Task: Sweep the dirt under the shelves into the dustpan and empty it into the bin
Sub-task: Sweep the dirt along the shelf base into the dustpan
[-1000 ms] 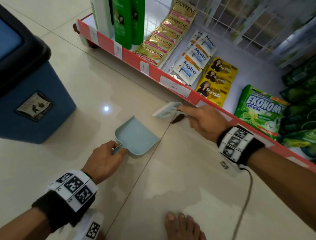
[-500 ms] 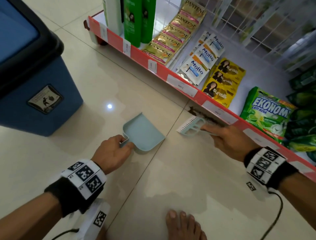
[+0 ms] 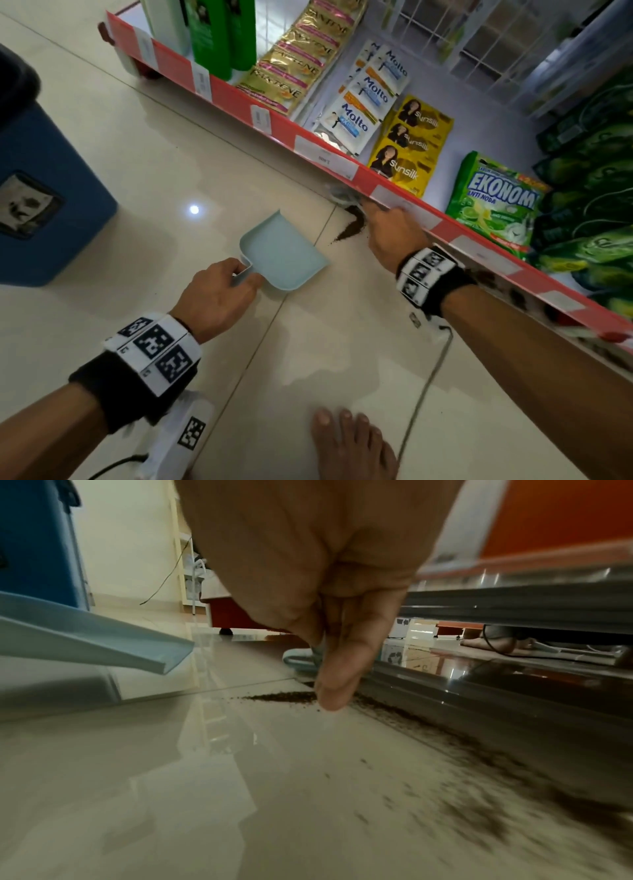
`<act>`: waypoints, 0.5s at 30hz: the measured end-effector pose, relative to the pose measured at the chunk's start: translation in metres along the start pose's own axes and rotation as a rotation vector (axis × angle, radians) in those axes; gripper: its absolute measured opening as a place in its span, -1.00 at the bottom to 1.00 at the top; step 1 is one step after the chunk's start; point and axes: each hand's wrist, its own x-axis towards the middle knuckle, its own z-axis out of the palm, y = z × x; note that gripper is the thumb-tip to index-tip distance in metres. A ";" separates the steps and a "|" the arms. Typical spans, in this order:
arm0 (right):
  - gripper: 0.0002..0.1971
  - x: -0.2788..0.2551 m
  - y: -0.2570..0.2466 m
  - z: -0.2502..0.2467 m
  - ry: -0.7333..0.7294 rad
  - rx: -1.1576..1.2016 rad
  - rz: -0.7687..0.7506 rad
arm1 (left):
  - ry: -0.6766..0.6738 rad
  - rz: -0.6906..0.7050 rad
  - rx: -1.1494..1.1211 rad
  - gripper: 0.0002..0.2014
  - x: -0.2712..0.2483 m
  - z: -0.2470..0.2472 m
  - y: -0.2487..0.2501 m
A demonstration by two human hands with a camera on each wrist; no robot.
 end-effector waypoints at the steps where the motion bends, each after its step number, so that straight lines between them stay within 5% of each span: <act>1: -0.59 -0.011 0.008 -0.001 -0.008 0.017 -0.005 | -0.004 0.000 -0.005 -0.72 -0.001 -0.001 -0.001; 8: -0.62 -0.087 0.034 -0.017 -0.030 0.106 0.014 | -0.058 0.029 0.006 -0.75 -0.002 -0.002 -0.007; 11: -0.62 -0.066 0.021 -0.021 0.093 0.120 -0.009 | -0.101 0.051 0.032 -0.74 0.005 0.002 -0.002; 15: -0.55 -0.022 -0.003 -0.021 0.081 0.122 0.043 | -0.116 0.061 0.000 -0.75 0.014 0.009 0.006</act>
